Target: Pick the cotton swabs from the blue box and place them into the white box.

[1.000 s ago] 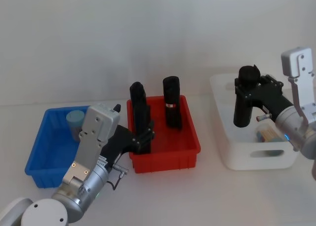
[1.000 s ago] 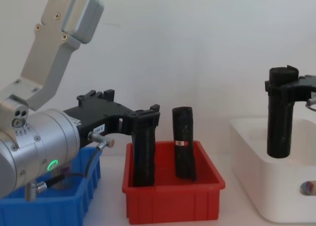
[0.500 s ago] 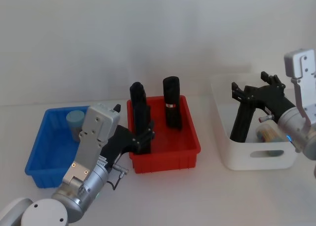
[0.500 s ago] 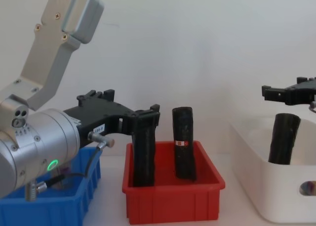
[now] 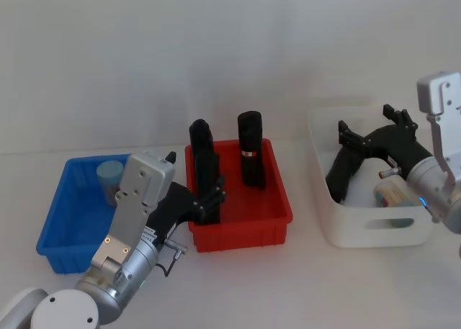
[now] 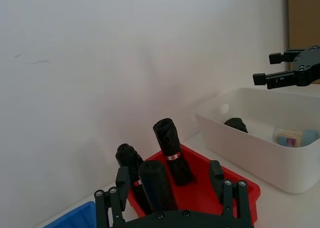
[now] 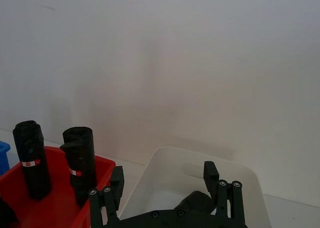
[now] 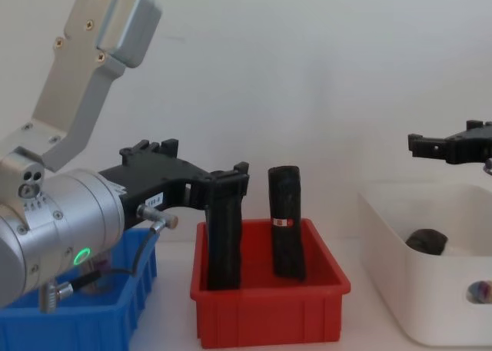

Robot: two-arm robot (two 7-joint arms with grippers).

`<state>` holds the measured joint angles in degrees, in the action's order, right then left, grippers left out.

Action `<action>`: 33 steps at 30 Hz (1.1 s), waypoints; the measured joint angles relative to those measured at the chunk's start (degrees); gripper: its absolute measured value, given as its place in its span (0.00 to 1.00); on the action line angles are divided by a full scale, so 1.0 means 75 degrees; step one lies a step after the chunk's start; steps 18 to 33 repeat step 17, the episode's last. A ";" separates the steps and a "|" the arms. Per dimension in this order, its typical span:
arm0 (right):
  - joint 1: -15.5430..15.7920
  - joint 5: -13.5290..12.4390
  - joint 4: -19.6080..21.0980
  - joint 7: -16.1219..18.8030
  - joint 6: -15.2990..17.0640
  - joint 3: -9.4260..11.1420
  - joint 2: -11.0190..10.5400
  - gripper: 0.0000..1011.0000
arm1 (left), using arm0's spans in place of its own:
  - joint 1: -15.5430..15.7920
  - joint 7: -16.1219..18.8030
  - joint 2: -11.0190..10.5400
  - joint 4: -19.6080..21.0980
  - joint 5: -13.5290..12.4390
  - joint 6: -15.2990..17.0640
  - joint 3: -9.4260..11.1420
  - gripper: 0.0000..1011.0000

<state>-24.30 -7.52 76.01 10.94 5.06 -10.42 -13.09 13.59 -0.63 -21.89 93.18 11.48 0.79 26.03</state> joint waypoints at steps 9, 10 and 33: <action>0.0005 -0.0008 0.0005 0.0003 -0.0005 0.0008 -0.0006 0.99 | 0.0000 0.0000 0.0000 0.0000 0.0000 0.0000 0.0000 0.99; 0.0006 -0.0009 0.0005 0.0003 -0.0006 0.0009 -0.0007 0.99 | 0.0000 0.0000 0.0000 0.0000 0.0000 0.0000 0.0000 0.99; 0.0010 -0.0014 0.0005 0.0003 -0.0005 0.0009 -0.0008 0.99 | 0.0000 0.0000 0.0000 0.0000 0.0000 0.0000 0.0000 0.99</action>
